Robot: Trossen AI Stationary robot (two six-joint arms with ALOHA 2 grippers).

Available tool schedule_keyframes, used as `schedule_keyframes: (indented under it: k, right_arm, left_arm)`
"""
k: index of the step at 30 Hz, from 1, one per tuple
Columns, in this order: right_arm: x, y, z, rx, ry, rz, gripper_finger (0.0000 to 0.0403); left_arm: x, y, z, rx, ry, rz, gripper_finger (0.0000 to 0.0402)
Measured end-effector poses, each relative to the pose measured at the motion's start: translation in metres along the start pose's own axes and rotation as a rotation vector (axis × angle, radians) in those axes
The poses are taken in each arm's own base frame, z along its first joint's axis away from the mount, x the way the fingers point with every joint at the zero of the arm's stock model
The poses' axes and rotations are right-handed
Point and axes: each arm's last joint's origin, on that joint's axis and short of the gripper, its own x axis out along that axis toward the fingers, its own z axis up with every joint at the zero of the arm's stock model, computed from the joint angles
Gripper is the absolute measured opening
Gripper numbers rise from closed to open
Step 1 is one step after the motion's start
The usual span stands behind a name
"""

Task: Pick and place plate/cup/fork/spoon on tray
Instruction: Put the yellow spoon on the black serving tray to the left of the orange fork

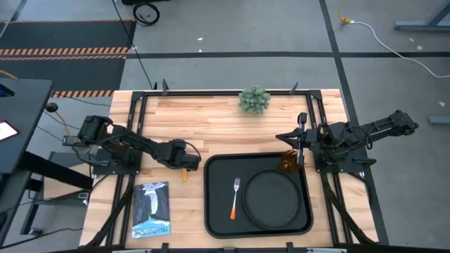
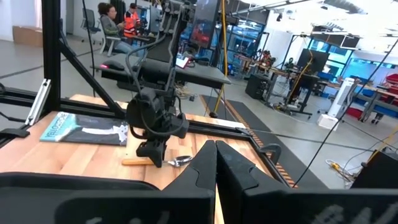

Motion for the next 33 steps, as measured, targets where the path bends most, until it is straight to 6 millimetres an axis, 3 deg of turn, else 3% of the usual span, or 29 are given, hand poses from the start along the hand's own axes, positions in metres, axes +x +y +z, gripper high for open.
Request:
schedule_keyframes:
  k: [11, 24, 33]
  right_arm:
    - [0.0002, 0.0001, -0.0001, -0.007, 0.001, 0.000, 0.0007]
    - [0.0002, 0.0001, -0.0001, -0.006, 0.001, 0.000, 0.0007]
    - [0.0002, 0.0001, -0.0001, -0.007, 0.001, 0.000, 0.0007]
  left_arm:
    - [-0.0001, 0.0000, -0.0014, 0.003, 0.011, -0.001, 0.0168]
    - [0.0002, 0.0001, -0.0019, 0.002, 0.021, -0.001, 0.0093]
    - [-0.0082, -0.0077, -0.0015, 0.036, 0.038, 0.006, 0.0063]
